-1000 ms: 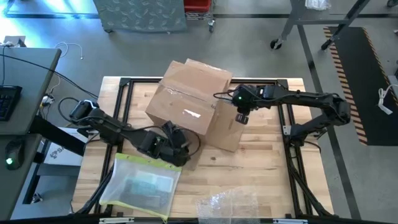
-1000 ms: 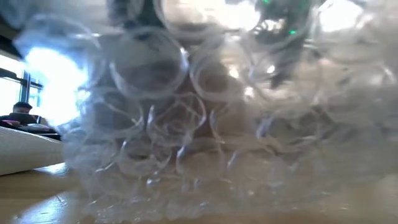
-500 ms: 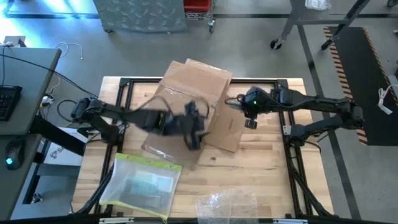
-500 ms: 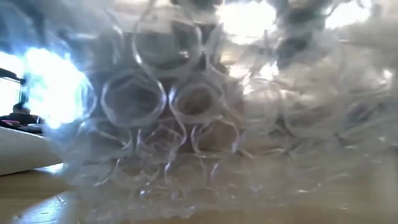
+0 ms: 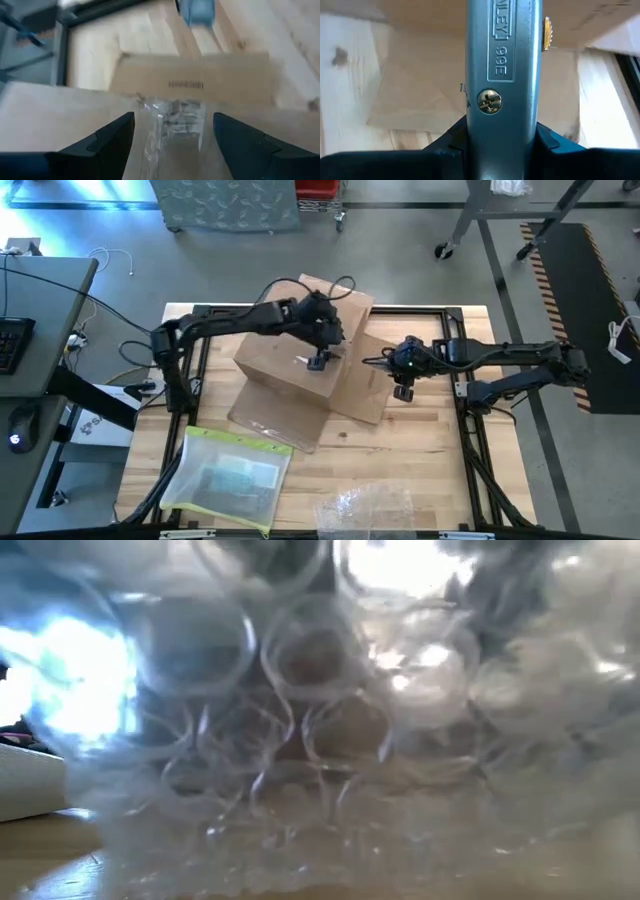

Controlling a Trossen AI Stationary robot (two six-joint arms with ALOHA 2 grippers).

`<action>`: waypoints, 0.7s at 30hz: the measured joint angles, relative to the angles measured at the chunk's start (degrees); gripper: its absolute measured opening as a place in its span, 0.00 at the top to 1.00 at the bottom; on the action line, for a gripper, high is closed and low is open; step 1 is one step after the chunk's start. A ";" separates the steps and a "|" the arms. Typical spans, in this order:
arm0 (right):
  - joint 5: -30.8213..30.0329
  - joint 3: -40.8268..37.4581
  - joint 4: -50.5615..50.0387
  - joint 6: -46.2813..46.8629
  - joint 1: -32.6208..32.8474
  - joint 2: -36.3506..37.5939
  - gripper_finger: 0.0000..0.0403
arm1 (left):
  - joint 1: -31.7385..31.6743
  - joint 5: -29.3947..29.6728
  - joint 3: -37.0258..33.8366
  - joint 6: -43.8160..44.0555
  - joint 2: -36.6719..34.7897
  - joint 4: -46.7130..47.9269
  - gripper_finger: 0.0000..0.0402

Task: Unpack boxes
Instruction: Break down the cardboard box using the silver cutter until it is fully flat

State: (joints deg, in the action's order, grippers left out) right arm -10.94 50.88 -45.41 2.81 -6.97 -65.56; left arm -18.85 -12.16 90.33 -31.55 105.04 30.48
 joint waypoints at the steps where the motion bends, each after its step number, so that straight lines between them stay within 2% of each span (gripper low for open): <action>1: -0.55 0.09 -0.17 2.43 -0.43 -0.19 0.77 | -0.21 -0.39 0.82 -0.32 1.35 0.63 0.36; 5: -0.01 3.08 -5.12 10.23 -2.23 -2.50 0.77 | -0.33 -0.86 3.33 -0.20 4.35 2.91 0.35; 10: 1.38 9.83 -12.23 9.15 -2.46 -8.82 0.77 | 0.47 -1.26 3.42 1.60 5.17 3.21 0.35; 15: 0.05 16.30 -17.00 6.07 -3.31 -16.62 0.77 | 1.30 -1.36 3.32 3.26 5.24 3.60 0.35; 21: -0.06 21.68 -20.48 4.31 -5.49 -19.96 0.77 | 1.79 -1.05 3.23 3.94 5.30 4.05 0.35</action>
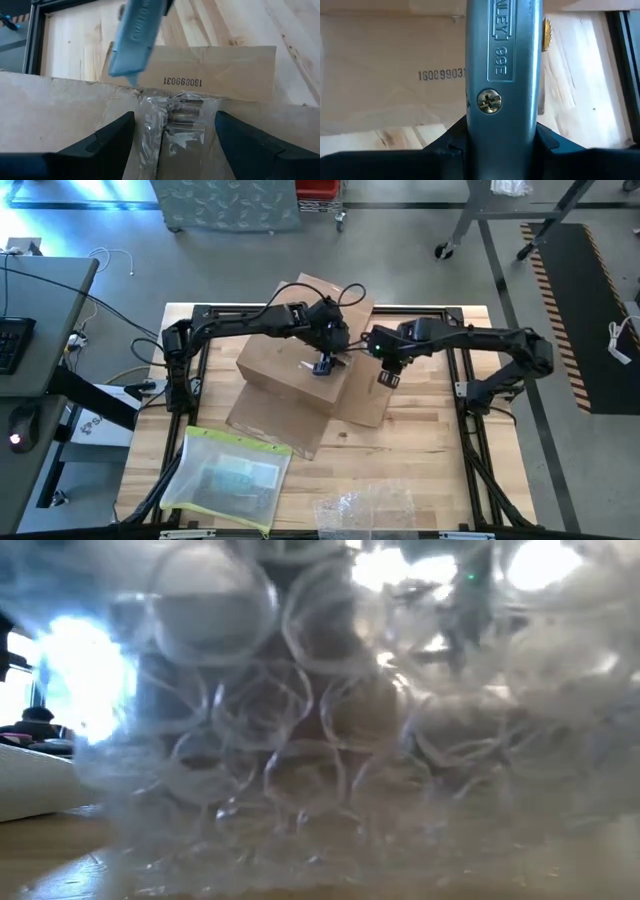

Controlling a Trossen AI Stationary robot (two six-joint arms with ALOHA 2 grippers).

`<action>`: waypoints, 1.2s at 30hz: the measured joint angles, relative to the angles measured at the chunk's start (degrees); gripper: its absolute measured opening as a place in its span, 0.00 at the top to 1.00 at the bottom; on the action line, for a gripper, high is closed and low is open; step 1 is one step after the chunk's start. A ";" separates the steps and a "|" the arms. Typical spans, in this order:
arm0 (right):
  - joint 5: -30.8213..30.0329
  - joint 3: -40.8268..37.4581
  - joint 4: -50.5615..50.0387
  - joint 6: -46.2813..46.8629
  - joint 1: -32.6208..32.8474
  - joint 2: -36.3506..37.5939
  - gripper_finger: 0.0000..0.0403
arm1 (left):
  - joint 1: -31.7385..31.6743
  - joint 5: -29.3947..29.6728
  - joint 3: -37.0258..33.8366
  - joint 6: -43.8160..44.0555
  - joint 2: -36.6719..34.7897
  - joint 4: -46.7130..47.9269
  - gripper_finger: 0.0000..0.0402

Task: Unpack boxes
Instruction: Break down the cardboard box using the silver cutter until it is fully flat

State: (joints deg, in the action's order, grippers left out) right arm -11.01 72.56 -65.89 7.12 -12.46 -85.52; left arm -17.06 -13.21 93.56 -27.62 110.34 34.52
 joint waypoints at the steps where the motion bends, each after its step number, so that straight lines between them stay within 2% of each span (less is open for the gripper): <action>1: 0.14 0.50 -0.42 -0.18 -0.38 -0.06 0.77 | 0.02 -0.02 -0.02 0.00 0.02 0.02 0.35; 5: 1.38 1.30 -2.46 -1.16 -1.89 -0.03 0.77 | 0.02 0.18 -0.04 0.04 0.07 0.07 0.35; 9: 6.87 -0.31 -1.06 -3.41 -3.25 -0.03 0.77 | 0.21 0.57 -0.16 -0.77 -0.71 0.01 0.35; 11: 7.17 -0.74 -0.09 -3.19 -3.45 -0.03 0.77 | 0.67 1.72 -0.30 -1.06 -2.02 0.00 0.35; 17: 6.70 -1.03 0.80 -4.68 -3.70 -0.03 0.77 | 3.60 6.03 -0.50 -1.55 -9.94 0.52 0.35; 22: 8.12 -0.99 2.49 -6.09 -3.62 0.68 0.77 | 9.07 6.40 -0.39 1.73 -16.40 3.70 0.35; 24: 8.54 -0.99 3.38 -6.11 -3.63 0.83 0.77 | 12.12 9.15 -0.48 3.08 -18.30 6.90 0.35; 29: 8.40 -1.01 4.77 -7.22 -3.68 0.84 0.77 | 19.90 22.14 -5.13 7.58 -20.05 12.13 0.36; 36: 8.33 -1.03 5.51 -7.07 -3.64 0.84 0.77 | 24.54 32.55 -15.79 17.36 -20.09 10.15 0.36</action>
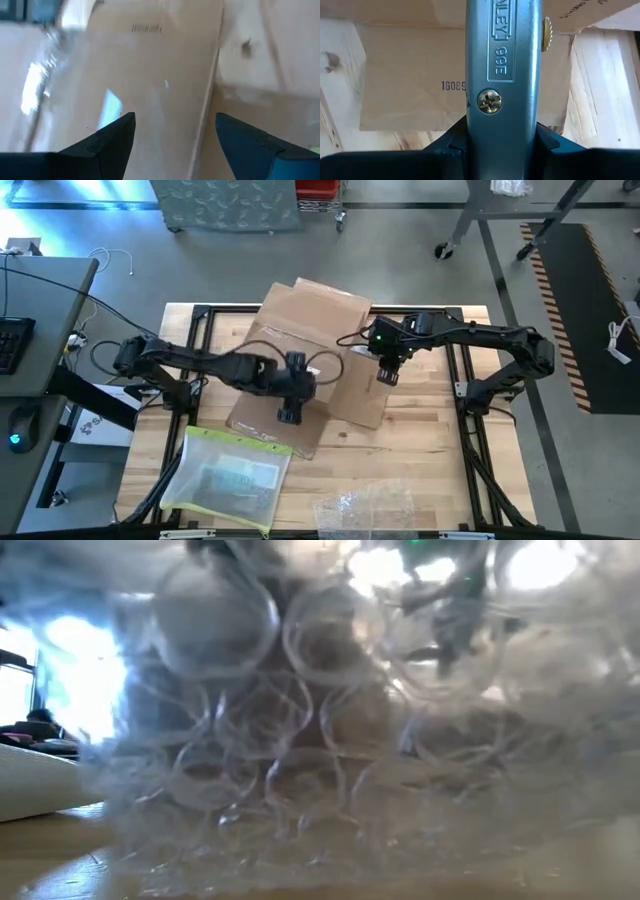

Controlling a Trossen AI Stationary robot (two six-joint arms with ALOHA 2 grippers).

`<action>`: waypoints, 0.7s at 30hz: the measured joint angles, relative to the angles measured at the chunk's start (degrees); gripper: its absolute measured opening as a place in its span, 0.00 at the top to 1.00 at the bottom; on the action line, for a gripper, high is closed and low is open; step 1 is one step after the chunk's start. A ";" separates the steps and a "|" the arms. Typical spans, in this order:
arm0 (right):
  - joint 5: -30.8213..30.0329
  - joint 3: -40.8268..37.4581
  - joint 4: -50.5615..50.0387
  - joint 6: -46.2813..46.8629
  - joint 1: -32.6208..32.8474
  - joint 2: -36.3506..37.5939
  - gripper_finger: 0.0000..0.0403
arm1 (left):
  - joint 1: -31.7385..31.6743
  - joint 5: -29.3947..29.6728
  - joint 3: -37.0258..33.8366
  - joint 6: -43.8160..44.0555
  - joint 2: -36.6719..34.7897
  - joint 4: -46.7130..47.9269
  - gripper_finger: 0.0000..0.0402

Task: Unpack boxes
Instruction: Break down the cardboard box using the silver cutter until it is fully flat

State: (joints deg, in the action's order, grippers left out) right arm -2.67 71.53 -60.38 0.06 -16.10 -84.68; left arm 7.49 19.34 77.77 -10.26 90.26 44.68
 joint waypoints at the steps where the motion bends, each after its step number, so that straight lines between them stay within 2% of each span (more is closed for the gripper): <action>1: -0.36 0.00 -0.07 0.35 -0.02 0.00 0.77 | 0.34 0.94 -1.37 0.63 0.00 -0.68 0.36; 10: -1.55 -0.04 0.19 1.51 -1.44 -0.34 0.77 | 0.81 2.37 -6.54 2.10 -0.11 -8.75 0.36; 21: 0.00 -0.04 -2.29 2.49 -0.63 -0.83 0.77 | 0.84 3.16 -6.70 3.05 0.20 -9.17 0.36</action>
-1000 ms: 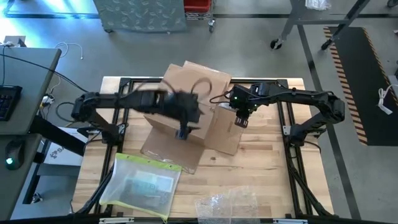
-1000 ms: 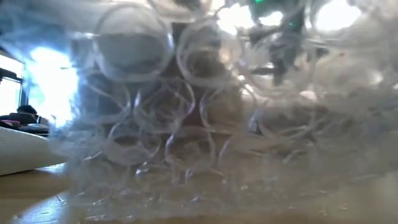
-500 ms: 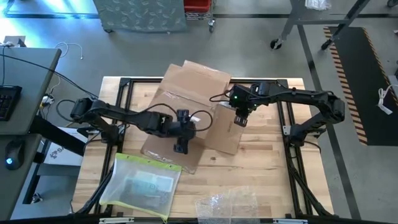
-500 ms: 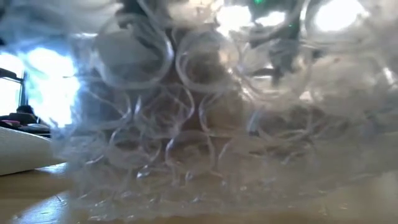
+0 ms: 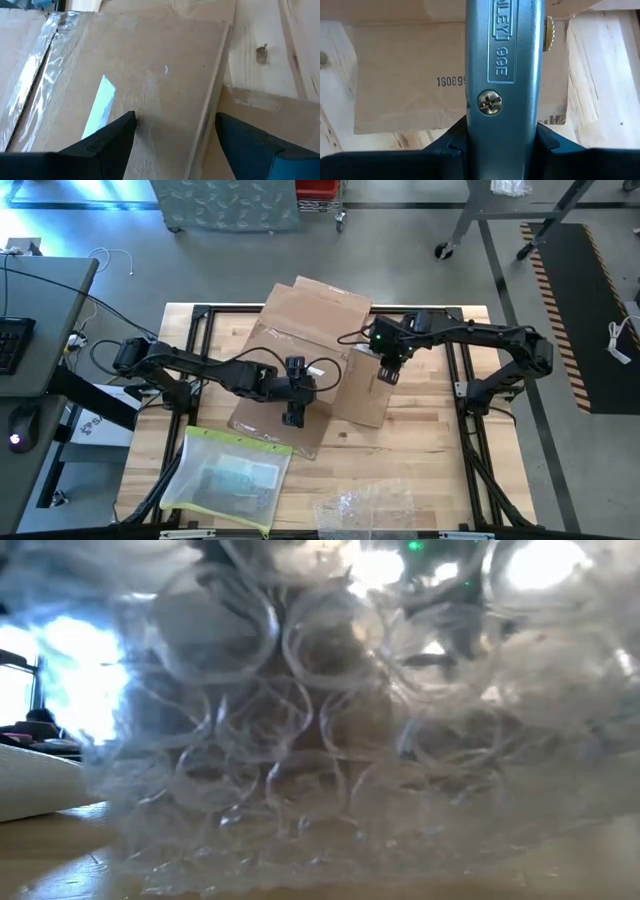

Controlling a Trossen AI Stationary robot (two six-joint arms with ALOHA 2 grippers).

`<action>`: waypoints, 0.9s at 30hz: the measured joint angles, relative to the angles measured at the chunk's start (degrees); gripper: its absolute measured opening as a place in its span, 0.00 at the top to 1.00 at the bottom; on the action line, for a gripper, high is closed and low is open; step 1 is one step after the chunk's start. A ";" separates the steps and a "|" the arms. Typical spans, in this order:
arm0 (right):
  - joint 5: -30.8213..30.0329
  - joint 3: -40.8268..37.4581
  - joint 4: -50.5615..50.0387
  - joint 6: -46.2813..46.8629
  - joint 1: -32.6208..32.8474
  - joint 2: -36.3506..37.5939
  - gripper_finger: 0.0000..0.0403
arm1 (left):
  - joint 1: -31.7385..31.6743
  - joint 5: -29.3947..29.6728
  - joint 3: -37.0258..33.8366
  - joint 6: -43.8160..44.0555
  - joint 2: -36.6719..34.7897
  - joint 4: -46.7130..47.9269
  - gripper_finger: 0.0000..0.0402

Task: Unpack boxes
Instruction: Break down the cardboard box using the silver cutter until it is fully flat

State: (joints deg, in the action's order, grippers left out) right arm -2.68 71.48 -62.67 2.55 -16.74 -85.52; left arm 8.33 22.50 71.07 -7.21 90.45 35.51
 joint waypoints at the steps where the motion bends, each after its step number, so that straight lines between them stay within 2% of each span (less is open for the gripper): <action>1: -0.02 0.00 0.01 0.05 0.27 0.00 0.77 | -0.01 0.01 0.00 0.10 0.00 0.00 0.36; 19: -0.03 -0.07 0.68 1.51 3.22 -0.02 0.77 | -0.07 0.40 0.12 1.76 2.33 -4.60 0.36; 27: -0.45 -0.07 0.46 2.19 4.25 -0.04 0.77 | 0.27 6.64 0.17 4.06 4.46 -6.48 0.36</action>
State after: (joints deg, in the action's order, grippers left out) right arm -3.13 71.42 -62.21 4.74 -12.48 -85.56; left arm 8.60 29.14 71.24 -3.15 94.92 29.03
